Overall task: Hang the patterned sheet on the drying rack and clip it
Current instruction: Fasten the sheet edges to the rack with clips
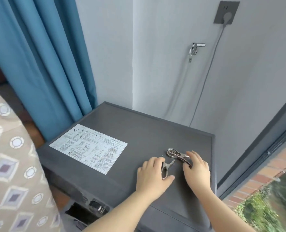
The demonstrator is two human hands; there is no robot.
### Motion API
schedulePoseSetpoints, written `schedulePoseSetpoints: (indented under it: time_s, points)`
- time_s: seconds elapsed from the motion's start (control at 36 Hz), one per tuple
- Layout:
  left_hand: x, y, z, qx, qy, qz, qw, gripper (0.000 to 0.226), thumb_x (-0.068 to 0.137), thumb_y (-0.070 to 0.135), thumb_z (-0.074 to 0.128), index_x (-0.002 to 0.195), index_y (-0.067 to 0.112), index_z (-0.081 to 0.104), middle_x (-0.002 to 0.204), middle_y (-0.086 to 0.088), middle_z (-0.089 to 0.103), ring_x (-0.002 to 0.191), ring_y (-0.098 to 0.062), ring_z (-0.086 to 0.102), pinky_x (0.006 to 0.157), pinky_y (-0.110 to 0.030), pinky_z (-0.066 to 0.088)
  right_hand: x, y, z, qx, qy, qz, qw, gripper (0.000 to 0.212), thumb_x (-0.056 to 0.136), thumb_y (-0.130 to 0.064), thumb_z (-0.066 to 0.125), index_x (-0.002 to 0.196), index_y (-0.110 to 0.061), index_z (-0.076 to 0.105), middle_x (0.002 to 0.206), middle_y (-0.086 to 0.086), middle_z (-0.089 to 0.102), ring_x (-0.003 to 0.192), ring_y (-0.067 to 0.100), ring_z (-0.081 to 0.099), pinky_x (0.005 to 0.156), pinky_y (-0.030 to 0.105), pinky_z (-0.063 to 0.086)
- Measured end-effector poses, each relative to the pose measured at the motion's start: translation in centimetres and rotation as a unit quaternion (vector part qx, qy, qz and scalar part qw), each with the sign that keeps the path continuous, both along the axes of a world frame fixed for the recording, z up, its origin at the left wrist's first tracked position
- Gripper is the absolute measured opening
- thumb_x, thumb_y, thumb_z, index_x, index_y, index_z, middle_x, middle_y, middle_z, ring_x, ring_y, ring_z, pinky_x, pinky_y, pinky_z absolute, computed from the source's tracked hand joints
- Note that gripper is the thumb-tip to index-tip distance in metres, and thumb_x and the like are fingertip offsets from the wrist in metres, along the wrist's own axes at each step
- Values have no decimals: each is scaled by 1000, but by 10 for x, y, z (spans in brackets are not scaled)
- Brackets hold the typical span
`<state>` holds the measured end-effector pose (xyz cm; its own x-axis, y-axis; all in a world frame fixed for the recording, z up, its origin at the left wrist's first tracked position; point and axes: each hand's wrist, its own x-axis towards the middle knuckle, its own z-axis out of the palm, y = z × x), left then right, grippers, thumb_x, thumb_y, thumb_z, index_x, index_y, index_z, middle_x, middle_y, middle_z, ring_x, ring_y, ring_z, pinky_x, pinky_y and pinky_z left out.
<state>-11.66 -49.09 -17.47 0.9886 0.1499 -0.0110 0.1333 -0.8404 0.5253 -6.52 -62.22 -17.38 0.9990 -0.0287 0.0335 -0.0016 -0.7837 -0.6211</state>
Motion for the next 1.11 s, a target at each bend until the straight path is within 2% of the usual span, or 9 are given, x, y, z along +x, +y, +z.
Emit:
schedulePoseSetpoints:
  time_s: [0.11, 0.19, 0.39, 0.44, 0.56, 0.72, 0.81, 0.97, 1.11]
  points:
    - [2, 1, -5, 14, -17, 6, 1000, 49, 83, 42, 58, 127, 28, 42, 130, 11, 46, 123, -18, 38, 95, -30, 30, 3, 1, -3, -43, 28, 13, 999, 48, 90, -20, 50, 137, -25, 41, 151, -7, 28, 134, 23, 27, 106, 33, 23]
    - [1, 7, -9, 2, -37, 18, 999, 34, 89, 30, 52, 122, 28, 45, 123, 12, 52, 118, -16, 41, 92, -25, 30, 6, 1, -6, -56, 19, 12, 998, 46, 89, -19, 51, 135, -24, 44, 145, -3, 36, 130, 24, 31, 104, 32, 24]
    - [-1, 32, -10, -91, -36, 70, 993, 27, 88, 18, 54, 115, 19, 59, 106, 2, 61, 104, -20, 50, 85, -22, 36, 10, 15, 1, -70, 67, -7, 995, 35, 82, -31, 60, 116, -23, 59, 122, 4, 50, 118, 26, 38, 98, 32, 27]
    - [-5, 40, -5, -140, -48, 96, 984, 22, 87, 17, 56, 108, 17, 62, 92, 3, 56, 95, -19, 53, 78, -21, 36, 8, 24, 3, -44, 63, 0, 997, 30, 81, -27, 60, 110, -19, 61, 117, 5, 51, 114, 26, 39, 96, 32, 29]
    - [-19, 63, 12, -177, -61, 145, 972, 22, 93, 26, 51, 112, 17, 60, 94, 5, 52, 84, -10, 47, 69, -17, 30, -3, 51, 12, 116, 47, 36, 991, 14, 83, -19, 59, 96, -13, 59, 105, 5, 49, 100, 22, 46, 81, 29, 36]
    - [-58, 113, 37, -156, -102, 215, 959, 23, 94, 24, 51, 112, 16, 62, 108, 1, 61, 89, -10, 52, 76, -18, 35, -27, 107, 29, 219, 60, 128, 965, 10, 87, -23, 55, 92, -15, 55, 89, -2, 57, 81, 18, 50, 65, 27, 39]
    - [-84, 134, 47, -116, -134, 260, 949, 24, 90, 24, 56, 113, 17, 61, 110, 3, 61, 84, -6, 50, 73, -12, 32, -39, 133, 35, 237, 75, 176, 952, 8, 88, -25, 57, 90, -16, 58, 80, -11, 55, 73, 9, 50, 63, 17, 38]
    - [-132, 165, 62, -79, -166, 317, 930, 26, 87, 26, 61, 112, 23, 58, 87, 10, 55, 66, 1, 47, 58, -12, 31, -66, 182, 47, 232, 109, 263, 930, 14, 87, -29, 58, 90, -15, 61, 81, -6, 57, 65, 9, 47, 60, 23, 40]
    - [-175, 180, 77, -70, -240, 390, 886, 23, 82, 13, 62, 104, 18, 59, 85, 9, 53, 76, -9, 50, 67, -16, 31, -93, 221, 57, 223, 102, 347, 905, 16, 87, -31, 59, 96, -18, 59, 84, -9, 56, 74, 10, 50, 62, 23, 35]
